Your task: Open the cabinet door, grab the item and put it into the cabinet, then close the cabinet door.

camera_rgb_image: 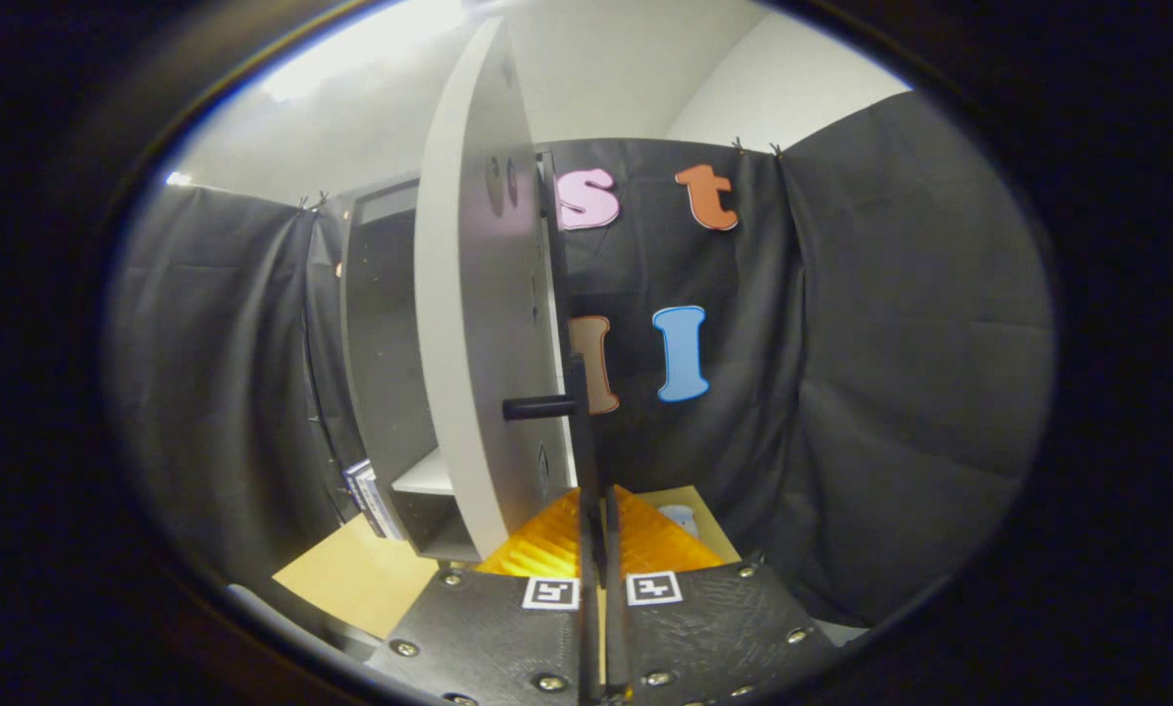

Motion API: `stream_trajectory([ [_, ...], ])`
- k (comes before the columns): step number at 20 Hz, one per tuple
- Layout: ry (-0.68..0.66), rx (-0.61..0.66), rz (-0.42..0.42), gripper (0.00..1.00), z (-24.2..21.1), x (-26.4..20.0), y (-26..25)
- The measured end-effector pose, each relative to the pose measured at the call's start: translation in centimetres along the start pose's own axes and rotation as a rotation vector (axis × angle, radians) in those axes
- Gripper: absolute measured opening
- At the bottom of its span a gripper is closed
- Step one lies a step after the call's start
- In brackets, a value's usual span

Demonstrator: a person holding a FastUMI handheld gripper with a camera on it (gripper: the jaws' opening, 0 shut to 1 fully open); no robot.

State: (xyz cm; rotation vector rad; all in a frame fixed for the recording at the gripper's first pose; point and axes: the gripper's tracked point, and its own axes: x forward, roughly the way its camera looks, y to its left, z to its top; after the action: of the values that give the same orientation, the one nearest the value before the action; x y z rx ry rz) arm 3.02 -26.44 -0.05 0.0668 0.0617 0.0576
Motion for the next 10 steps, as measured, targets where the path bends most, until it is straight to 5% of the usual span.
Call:
stream_trajectory([
  [6,-0.030,0.022,-0.077,0.04,0.5,-3.7,0.3],
  [10,-0.028,0.030,-0.117,0.16,0.0,-6.2,2.6],
])
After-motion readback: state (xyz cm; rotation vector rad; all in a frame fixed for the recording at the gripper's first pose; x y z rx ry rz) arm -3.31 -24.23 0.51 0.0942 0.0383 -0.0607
